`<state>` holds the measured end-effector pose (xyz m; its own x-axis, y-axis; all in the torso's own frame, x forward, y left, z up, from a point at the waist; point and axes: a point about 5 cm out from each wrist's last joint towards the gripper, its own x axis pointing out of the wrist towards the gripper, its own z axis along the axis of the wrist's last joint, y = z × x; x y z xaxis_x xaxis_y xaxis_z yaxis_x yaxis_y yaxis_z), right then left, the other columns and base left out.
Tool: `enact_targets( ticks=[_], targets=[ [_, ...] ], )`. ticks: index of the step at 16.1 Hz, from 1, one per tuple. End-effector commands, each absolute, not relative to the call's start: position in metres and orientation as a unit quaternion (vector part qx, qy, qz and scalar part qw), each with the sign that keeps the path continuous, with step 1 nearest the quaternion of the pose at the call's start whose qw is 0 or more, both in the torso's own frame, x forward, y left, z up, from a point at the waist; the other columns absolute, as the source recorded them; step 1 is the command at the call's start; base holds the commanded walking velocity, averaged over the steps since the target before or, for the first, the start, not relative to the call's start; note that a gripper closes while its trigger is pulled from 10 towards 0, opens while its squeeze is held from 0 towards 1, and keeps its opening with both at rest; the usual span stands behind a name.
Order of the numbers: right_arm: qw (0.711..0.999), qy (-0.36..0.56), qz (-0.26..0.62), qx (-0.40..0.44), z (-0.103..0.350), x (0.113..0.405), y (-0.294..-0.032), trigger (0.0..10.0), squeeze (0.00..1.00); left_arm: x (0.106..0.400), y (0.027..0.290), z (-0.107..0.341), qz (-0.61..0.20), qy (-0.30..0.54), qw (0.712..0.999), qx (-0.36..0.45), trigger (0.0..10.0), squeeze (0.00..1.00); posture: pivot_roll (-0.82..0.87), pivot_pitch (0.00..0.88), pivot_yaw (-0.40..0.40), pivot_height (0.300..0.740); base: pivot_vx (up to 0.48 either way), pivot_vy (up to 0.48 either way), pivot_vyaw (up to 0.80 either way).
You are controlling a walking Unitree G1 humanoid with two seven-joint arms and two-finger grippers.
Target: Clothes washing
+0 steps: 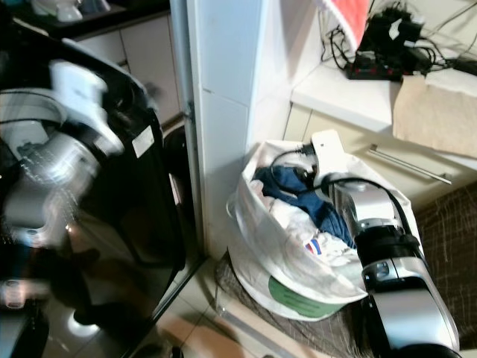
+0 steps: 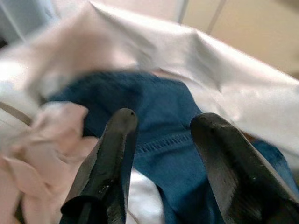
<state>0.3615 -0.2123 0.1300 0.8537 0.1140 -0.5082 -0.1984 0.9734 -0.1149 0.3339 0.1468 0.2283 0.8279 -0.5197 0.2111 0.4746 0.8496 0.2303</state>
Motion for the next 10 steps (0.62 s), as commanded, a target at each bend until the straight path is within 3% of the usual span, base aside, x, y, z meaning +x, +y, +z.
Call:
enact_targets(
  ticks=[1, 2, 5, 8, 9, 10],
  targets=[
    [0.959, 0.263, 0.06, -0.083, 0.125, 0.359, -0.224, 10.0, 1.0, 0.317, 0.126, 0.219, -0.346, -0.106, 0.928, 0.082, 10.0, 0.0, 0.02, 0.041, -0.006, 0.74, 0.0, 0.0, 0.0],
    [0.959, 0.271, 0.038, -0.068, 0.117, 0.355, -0.231, 10.0, 1.0, 0.301, 0.111, 0.21, -0.41, -0.088, 0.905, 0.07, 10.0, 0.0, 0.01, 0.044, 0.0, 0.74, 0.0, 0.0, 0.0],
    [0.954, 0.293, 0.0, -0.062, 0.093, 0.347, -0.246, 10.0, 1.0, 0.27, 0.091, 0.186, -0.499, -0.017, 0.862, 0.084, 10.0, 0.0, 0.0, 0.049, 0.019, 0.74, 0.0, 0.0, 0.0],
    [0.95, 0.308, -0.047, -0.018, 0.074, 0.339, -0.259, 10.0, 1.0, 0.26, 0.087, 0.176, -0.496, 0.018, 0.865, 0.072, 10.0, 0.0, 0.0, 0.048, 0.034, 0.74, 0.0, 0.0, 0.0],
    [0.951, 0.305, -0.054, -0.006, 0.073, 0.338, -0.26, 10.0, 0.32, 0.259, 0.087, 0.175, -0.494, 0.022, 0.867, 0.069, 10.0, 0.0, 0.0, 0.048, 0.034, 0.74, 0.0, 0.0, 0.0],
    [0.948, 0.312, -0.055, -0.006, 0.069, 0.336, -0.262, 10.0, 0.32, 0.258, 0.087, 0.174, -0.492, 0.029, 0.868, 0.058, 10.0, 0.0, 0.0, 0.049, 0.037, 0.74, 0.0, 0.0, 0.0]
  ],
)
